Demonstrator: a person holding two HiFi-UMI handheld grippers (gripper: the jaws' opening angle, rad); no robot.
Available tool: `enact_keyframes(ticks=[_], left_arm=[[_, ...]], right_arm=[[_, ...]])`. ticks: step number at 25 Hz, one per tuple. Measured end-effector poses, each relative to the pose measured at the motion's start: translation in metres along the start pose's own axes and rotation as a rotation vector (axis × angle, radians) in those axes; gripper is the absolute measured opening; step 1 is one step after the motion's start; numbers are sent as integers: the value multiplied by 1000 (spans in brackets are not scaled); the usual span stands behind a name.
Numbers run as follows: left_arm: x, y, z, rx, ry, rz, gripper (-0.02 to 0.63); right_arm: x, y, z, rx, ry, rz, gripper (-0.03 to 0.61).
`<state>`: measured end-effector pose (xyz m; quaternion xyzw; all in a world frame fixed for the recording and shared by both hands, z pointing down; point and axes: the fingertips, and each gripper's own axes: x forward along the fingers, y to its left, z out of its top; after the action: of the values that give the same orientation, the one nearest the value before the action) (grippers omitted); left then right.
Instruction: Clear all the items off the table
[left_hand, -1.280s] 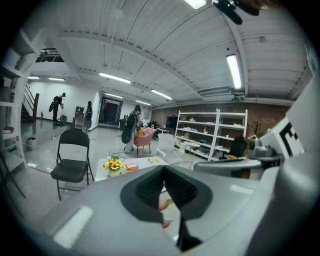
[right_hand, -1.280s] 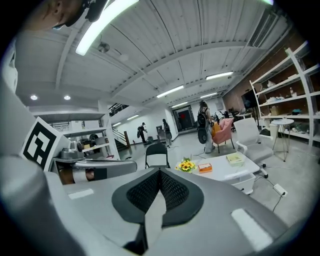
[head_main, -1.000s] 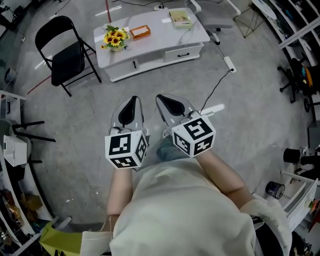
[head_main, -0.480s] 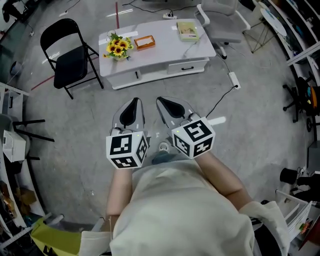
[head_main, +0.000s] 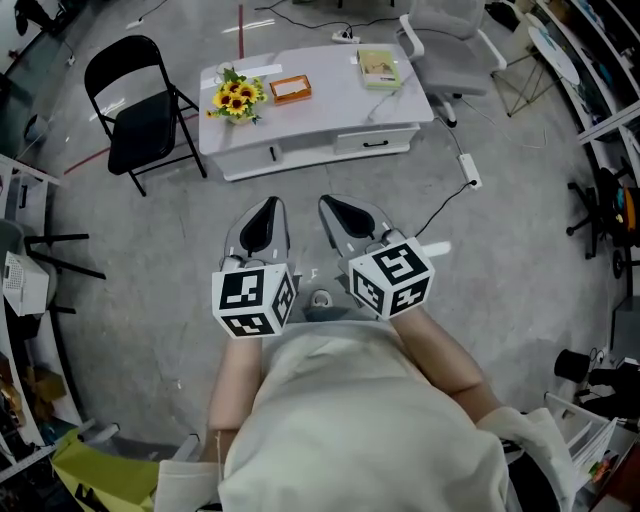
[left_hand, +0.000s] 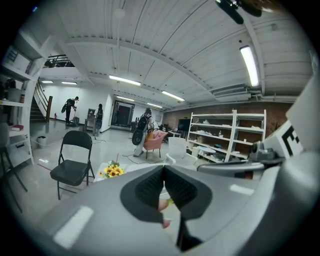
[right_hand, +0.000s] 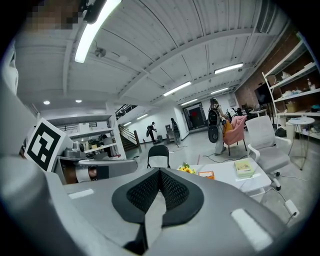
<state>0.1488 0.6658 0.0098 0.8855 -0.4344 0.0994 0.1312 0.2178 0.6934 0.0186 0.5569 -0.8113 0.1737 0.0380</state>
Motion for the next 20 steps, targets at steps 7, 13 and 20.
enact_keyframes(ticks=[7,13,20], left_arm=[[12,-1,-2,-13,12,-18,9],[33,10,9,-5,4,-47,9],[59,35,22,0,7,-56,9]], right_arm=[[3,-5,1,-18,11,-15,-3],[19,-14,4,-11,19,-40,-3],[58,-19,22,-18,22,-30,-3]])
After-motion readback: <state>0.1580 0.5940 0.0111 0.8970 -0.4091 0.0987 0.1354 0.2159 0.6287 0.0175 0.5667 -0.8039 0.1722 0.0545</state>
